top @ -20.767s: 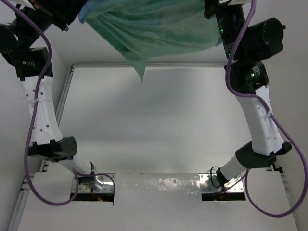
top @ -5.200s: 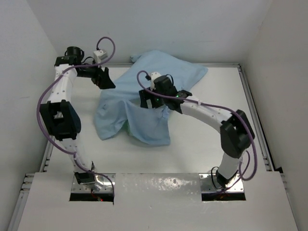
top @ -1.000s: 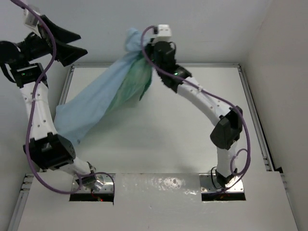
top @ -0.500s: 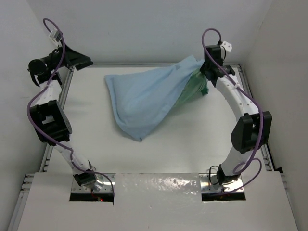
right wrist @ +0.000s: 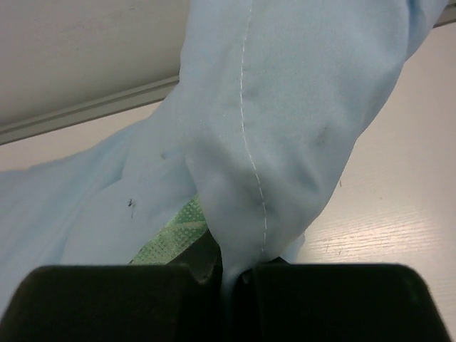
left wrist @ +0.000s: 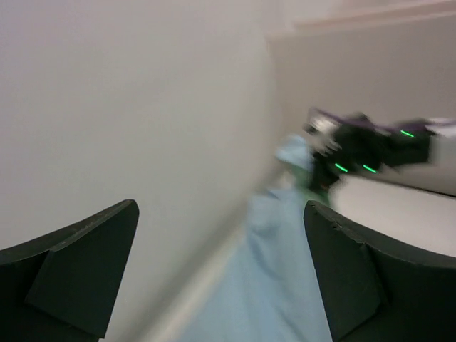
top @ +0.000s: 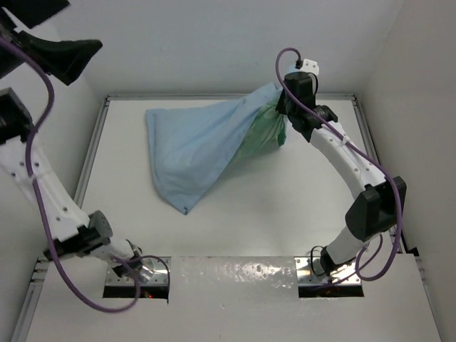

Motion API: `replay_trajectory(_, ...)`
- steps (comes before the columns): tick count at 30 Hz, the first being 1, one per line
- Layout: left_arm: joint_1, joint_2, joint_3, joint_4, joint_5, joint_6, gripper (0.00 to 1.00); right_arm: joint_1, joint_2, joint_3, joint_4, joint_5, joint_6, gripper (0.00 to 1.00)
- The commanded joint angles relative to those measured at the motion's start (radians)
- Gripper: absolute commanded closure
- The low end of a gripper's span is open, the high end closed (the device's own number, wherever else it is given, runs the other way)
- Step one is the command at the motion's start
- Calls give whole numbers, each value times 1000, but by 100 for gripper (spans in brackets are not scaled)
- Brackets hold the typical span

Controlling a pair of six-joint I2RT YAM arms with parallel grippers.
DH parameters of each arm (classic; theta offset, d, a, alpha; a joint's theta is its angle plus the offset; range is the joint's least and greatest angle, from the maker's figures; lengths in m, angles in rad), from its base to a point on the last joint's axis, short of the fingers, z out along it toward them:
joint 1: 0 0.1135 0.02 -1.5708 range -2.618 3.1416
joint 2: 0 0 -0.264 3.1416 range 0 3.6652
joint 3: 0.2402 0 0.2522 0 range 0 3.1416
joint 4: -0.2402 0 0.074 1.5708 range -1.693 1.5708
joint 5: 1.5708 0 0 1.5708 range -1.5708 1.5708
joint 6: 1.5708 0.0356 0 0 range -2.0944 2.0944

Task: Put the pillow into the pillowcase

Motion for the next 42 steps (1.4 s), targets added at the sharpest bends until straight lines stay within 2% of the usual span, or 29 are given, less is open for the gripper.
replay_trajectory(1, 35, -45, 3, -605, -448, 719, 0, 26, -42, 64, 51, 7, -54, 100)
replay_trajectory(2, -66, -95, -68, -743, -632, 876, 0, 32, -43, 69, 46, 11, -62, 100)
replay_trajectory(4, -134, -108, -146, -748, -1093, 1163, 0, 46, -48, 73, 38, 24, -67, 100)
replay_trajectory(6, -157, -91, -244, -777, -1275, 1272, 0, 55, -52, 75, 35, 29, -67, 100)
replay_trajectory(7, -179, -86, -278, -821, -1327, 1413, 0, 55, -52, 77, 35, 30, -65, 100)
replay_trajectory(8, -220, -88, -358, -917, -1359, 1470, 0, 55, -54, 78, 34, 30, -64, 100)
replay_trajectory(10, -249, -92, -446, -1051, -1291, 1619, 0, 57, -48, 84, 28, 47, -63, 100)
replay_trajectory(11, -292, -102, -539, -1176, -1258, 1665, 0, 55, -43, 89, 23, 52, -65, 100)
replay_trajectory(14, -379, -128, -733, -1332, -1182, 1758, 0, 55, 4, 147, -27, 96, -67, 100)
replay_trajectory(16, -514, -146, -831, -1360, -1180, 1765, 0, 55, 61, 211, -82, 136, -62, 100)
replay_trajectory(17, -600, -180, -948, -1323, -1225, 1758, 0, 55, 81, 236, -98, 168, -59, 100)
replay_trajectory(18, -774, -209, -1022, -1271, -1394, 1730, 0, 55, 99, 277, -121, 176, -60, 100)
replay_trajectory(19, -862, -297, -1111, -1198, -1508, 1727, 0, 54, 131, 294, -130, 181, -60, 100)
replay_trajectory(20, -1012, -350, -1270, -1039, -1604, 1727, 0, 54, 145, 311, -136, 176, -59, 100)
replay_trajectory(21, -1057, -431, -1320, -980, -1726, 1732, 0, 54, 159, 331, -143, 169, -59, 100)
replay_trajectory(22, -1073, -444, -1339, -948, -1740, 1721, 0, 52, 161, 334, -141, 162, -57, 100)
replay_trajectory(26, -1038, -411, -1108, -1051, -1709, 1521, 0, 54, 150, 307, -118, 121, -57, 100)
replay_trajectory(28, -1036, -404, -967, -1184, -1651, 1424, 0, 52, 144, 293, -101, 116, -57, 100)
replay_trajectory(30, -1032, -407, -899, -1240, -1534, 1384, 0, 54, 138, 270, -89, 115, -59, 100)
replay_trajectory(32, -1036, -413, -859, -1313, -1397, 1422, 11, 52, 138, 259, -84, 121, -57, 100)
replay_trajectory(33, -1048, -413, -869, -1334, -1279, 1446, 15, 54, 139, 251, -81, 124, -54, 100)
replay_trajectory(34, -1064, -408, -935, -1335, -1273, 1430, 17, 54, 139, 247, -80, 123, -53, 100)
replay_trajectory(36, -1157, -399, -1050, -1320, -1364, 1401, 18, 52, 138, 228, -72, 123, -44, 100)
replay_trajectory(37, -1201, -381, -1166, -1303, -1400, 1393, 18, 52, 133, 222, -69, 119, -45, 100)
replay_trajectory(38, -1214, -370, -1220, -1297, -1405, 1391, 18, 54, 133, 216, -68, 118, -47, 100)
replay_trajectory(39, -1228, -355, -1313, -1264, -1402, 1385, 17, 52, 133, 216, -68, 122, -59, 100)
replay_trajectory(42, -1231, -329, -1411, -1202, -1404, 1385, 8, 54, 132, 212, -69, 126, -67, 100)
